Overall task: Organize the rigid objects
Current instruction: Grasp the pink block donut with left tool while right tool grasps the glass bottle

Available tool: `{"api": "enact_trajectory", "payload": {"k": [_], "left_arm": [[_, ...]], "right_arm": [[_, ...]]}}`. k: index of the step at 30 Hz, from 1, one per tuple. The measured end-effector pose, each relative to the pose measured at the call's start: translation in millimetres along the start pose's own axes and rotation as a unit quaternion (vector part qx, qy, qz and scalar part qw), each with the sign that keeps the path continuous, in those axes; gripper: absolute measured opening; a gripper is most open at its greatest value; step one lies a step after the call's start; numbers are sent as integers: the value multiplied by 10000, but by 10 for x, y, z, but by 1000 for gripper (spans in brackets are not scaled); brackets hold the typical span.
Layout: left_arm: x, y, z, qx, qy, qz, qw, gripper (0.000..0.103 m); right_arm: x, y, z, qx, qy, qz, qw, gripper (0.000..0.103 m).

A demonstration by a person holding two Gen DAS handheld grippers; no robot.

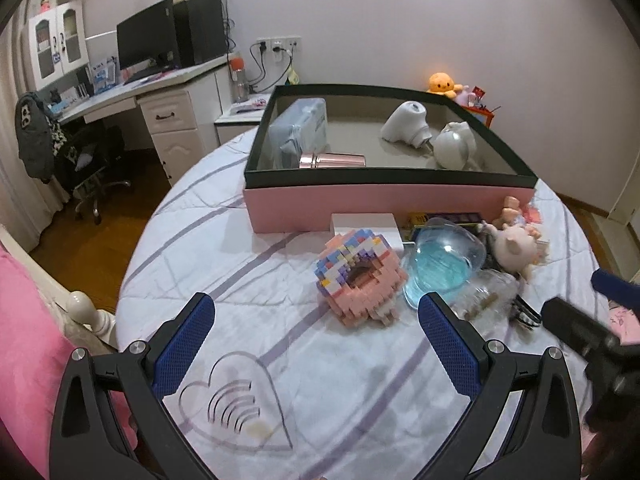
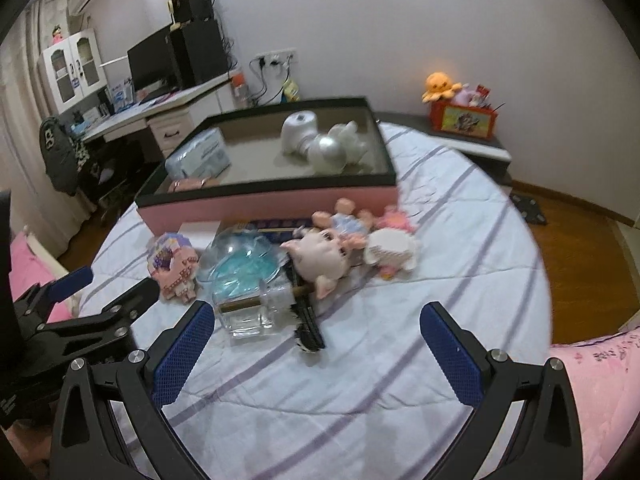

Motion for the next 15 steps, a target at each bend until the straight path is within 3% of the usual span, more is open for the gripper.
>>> {"api": "enact_trajectory", "payload": {"k": [11,13,15], "left_arm": [[134,-2,-458,-256,366,12,9990,101],[119,-21,-551,-382,520,22,9979,92],[127,-39,-557,-429,492,5,9979,86]], "right_arm": [[7,194,-450,428,405,184,9981,103],[14,219,-489,494,431,219,9976,100],[14,250,-543,435,475,325,9974,92]]}}
Point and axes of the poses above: each gripper's, at about its wrist camera, not at the fingertips, and z roughly against the way its jaws point, y to its left, x to its top, the point moved 9 cm from there along -z, roughly the way its jaws point, and after that the axes turned 9 degrees about y, right-handed, at the moved point
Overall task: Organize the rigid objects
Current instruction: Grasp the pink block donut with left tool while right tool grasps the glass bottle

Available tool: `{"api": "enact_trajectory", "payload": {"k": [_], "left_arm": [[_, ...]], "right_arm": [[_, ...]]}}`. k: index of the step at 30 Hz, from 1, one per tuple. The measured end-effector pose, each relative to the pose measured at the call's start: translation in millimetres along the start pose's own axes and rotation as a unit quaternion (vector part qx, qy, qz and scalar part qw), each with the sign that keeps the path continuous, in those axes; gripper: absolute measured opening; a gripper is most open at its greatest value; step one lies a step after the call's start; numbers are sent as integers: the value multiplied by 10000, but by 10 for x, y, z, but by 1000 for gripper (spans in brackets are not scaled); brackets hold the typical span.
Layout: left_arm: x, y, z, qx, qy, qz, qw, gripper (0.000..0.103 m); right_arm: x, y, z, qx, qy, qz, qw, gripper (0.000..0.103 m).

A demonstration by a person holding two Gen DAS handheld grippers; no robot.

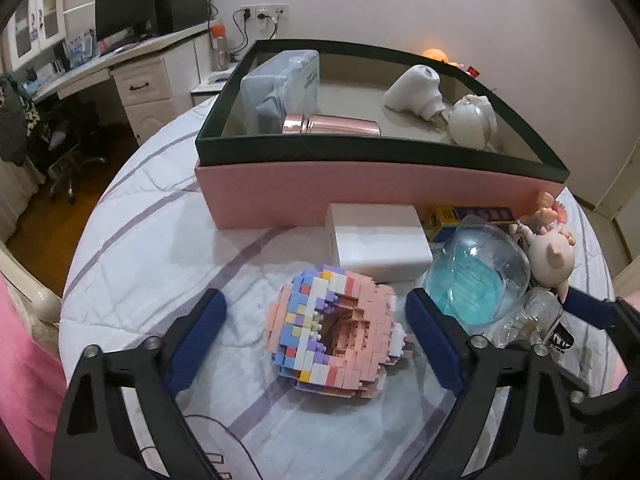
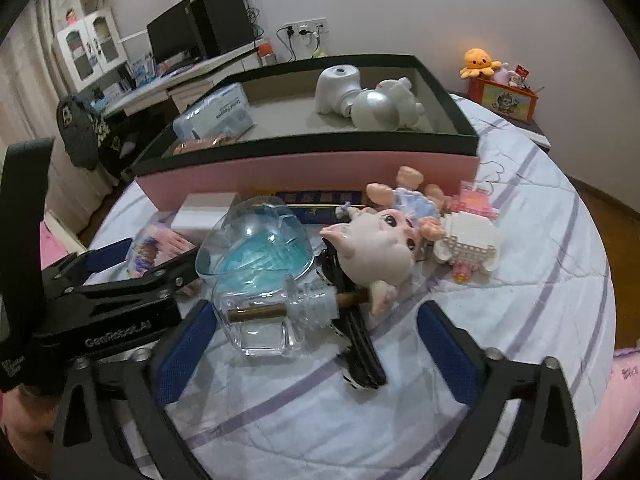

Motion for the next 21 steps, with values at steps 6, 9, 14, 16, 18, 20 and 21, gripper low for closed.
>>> {"api": "enact_trajectory", "payload": {"k": [6,9,14,16,18,20,21], "left_arm": [[-19,5,50,-236,-58,12,9997,65],[-53,31,99,-285,-96,67,9995,65],[-131,48,203,-277,-159,73,9995,65],[-152,45,260,-288,-199,68,9994,65],[-161,37,317,-285,-250,53,9993,65],[-164,29,384,-283,-312,38,9991,65],[-164,22,417,-286,-340,28,9990,65]], "right_arm": [[-5,74,-47,52,-22,75,10000,76],[-31,50,-2,129,-56,11,9999,76],[-85,-1,143,287,-157,-80,9994,75],[-98,-19,202,352,-206,-111,9991,75],[-99,-34,294,357,-312,-101,9988,75],[-88,-19,379,426,-402,-93,9982,75],[-81,-9,424,432,-449,-73,9980,75]]}}
Point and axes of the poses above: each gripper's, at about its wrist camera, not at the fingertips, and z roughly against the way its jaws point, y to its left, x to its top, the point moved 9 cm from there along -z, roughly the way its jaws point, and after that the axes turned 9 degrees about y, right-handed, at the moved point
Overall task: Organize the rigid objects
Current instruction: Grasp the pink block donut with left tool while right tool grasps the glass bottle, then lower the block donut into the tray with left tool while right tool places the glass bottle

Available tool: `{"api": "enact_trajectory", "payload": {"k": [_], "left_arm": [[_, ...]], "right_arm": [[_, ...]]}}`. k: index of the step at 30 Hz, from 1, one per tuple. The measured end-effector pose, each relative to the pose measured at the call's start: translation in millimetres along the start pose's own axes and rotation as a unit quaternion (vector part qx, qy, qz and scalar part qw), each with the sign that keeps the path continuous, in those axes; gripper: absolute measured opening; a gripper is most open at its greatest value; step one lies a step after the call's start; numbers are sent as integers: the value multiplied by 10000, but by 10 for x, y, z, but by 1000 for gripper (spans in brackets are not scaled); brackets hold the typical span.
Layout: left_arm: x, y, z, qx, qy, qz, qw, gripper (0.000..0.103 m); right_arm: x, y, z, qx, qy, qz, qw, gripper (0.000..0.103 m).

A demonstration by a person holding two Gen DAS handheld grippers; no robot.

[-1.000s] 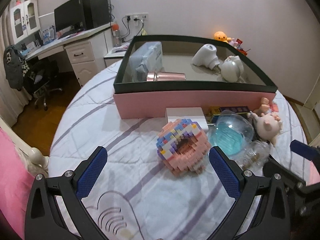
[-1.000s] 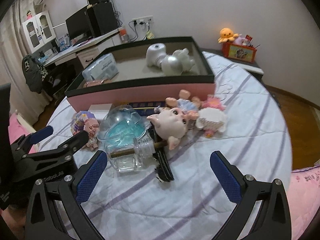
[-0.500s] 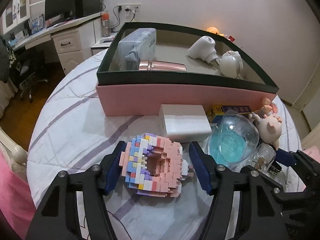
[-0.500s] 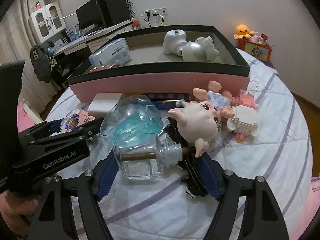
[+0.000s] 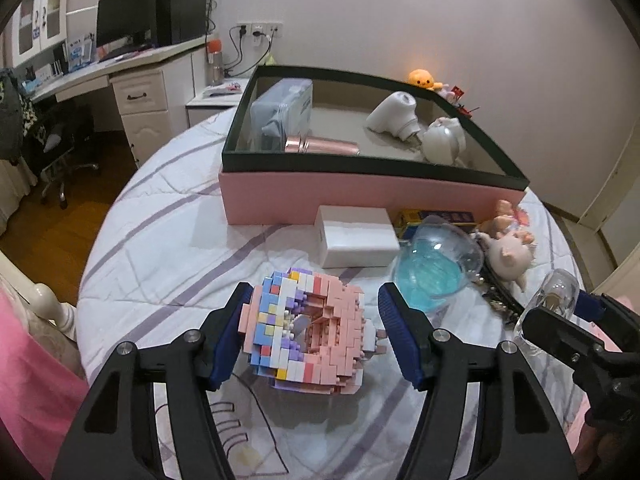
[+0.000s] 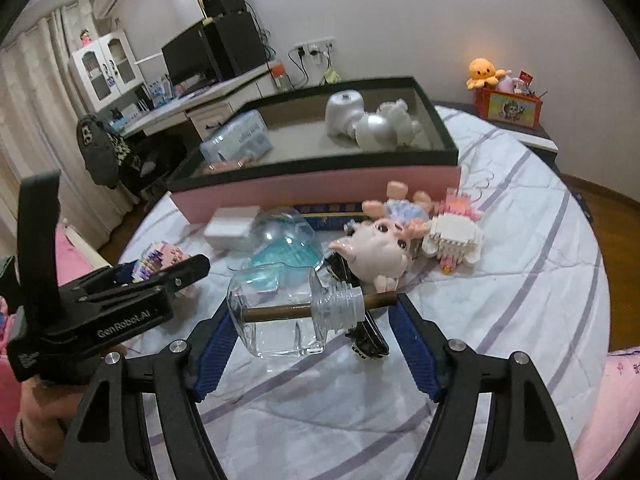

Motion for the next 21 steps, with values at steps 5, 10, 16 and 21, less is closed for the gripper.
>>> {"api": "enact_trajectory", "payload": {"k": [5,10,16,21], "left_arm": [[26,-46,155,0,-155,-68,9999,65],[83,-89,258,-8,-229,-152,9996,58],[235,-100,295,-108,-299,-130,9994,58],[445,-118,391,-68,-496,-204,9985,58]], "right_arm": [[35,54,122,37,-135,56,9999,75],[108,93,214,119,-244,113,9996,75],[336,72,279,95,-428,181,9989,75],[518,46,305,84,-533,238,9983,75]]}}
Point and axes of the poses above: each gripper's, at about its wrist camera, not at the fingertips, and z roughly against the way its jaws point, y to its left, x to its top, the point moved 9 cm from there along -z, roughly the way its jaws point, and after that the axes turned 9 degrees about y, right-handed, at the moved point
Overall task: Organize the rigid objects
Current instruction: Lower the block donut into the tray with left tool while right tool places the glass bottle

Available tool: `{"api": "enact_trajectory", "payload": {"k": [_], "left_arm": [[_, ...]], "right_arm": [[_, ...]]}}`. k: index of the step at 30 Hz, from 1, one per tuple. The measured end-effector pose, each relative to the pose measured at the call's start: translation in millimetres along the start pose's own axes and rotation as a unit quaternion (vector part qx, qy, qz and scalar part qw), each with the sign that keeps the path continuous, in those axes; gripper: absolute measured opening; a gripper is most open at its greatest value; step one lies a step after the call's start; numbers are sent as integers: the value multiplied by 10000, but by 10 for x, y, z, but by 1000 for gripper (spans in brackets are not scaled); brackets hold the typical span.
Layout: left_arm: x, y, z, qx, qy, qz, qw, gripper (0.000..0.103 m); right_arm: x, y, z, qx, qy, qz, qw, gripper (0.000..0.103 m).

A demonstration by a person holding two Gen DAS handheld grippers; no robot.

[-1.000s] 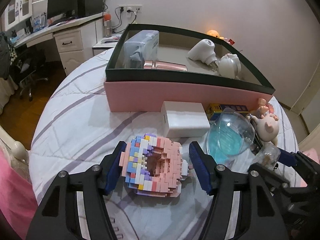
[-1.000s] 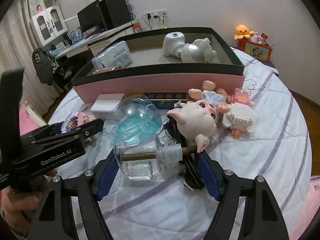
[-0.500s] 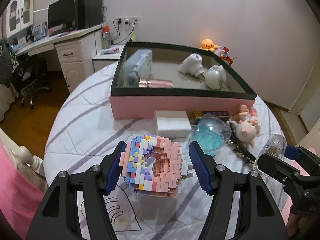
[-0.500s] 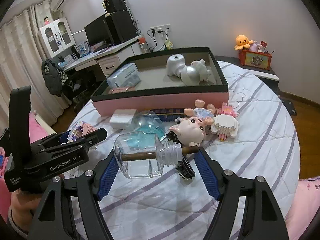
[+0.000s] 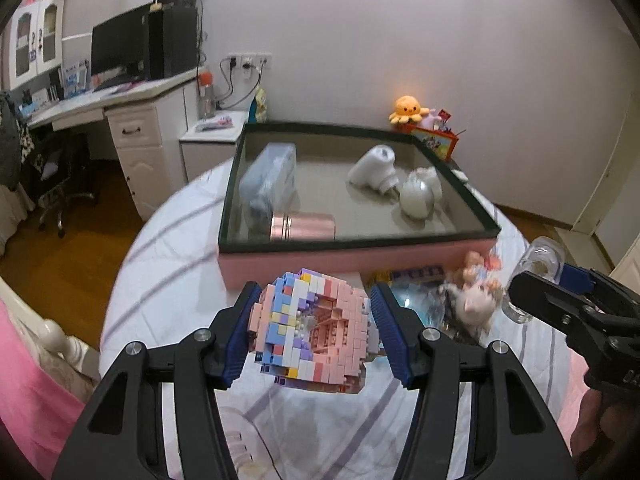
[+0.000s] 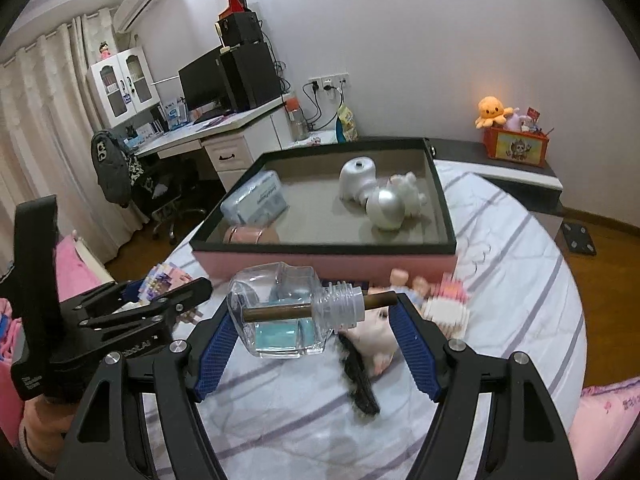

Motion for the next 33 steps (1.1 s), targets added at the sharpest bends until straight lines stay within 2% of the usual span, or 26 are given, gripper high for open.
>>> {"api": "enact_trajectory", "payload": {"k": [6,10,15,21,23,25,28,30,31,33], "left_arm": [[552,-48,94,1,-412,-158,9990,58],[913,-67,-43,-52,-458,-189,9988,58],[1163,-112,-371,-82,-300,-223,9993,58],[1112,-220,-833,-165,160,-297,9993,59],[1087,-208,-923,-120,216,-239,9994,65],[1086,-163,-949,-46,193,-142,9997,79],[1079,-97,-906,-45,119,-33,9999,86],[1083,-68,-844,-25,37,6,10000,97],[1091,-49,-810,-6,-13,19,10000,99],[1101,-20,-721,29,-110,47,9999,102]], "right_arm": [[452,-109,17,-106,-274,92,9995,75],[811,-197,-81,-188,-352,182,9990,75],[1050,-297,-419,-183,-140,140,9996,75],[924,-468,-815,-251,344,-23,9991,76],[874,-510,-887,-312,436,-52,9985,76],[827,-574,-955,-379,524,-109,9978,76],[819,-653,-990,-392,588,-210,9973,78],[808,-685,-1005,-391,626,-251,9970,82],[802,-693,-1009,-366,641,-288,9969,85],[804,-716,-1008,-337,666,-397,9964,98]]}}
Point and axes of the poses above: each gripper's, at about its wrist camera, not at the fingertips, and z roughly against the way its jaws point, y to its left, x to its top, the point moved 9 cm from there along -z, roughly the way its jaws point, and after that the axes turned 9 degrees about y, right-handed, at the moved point
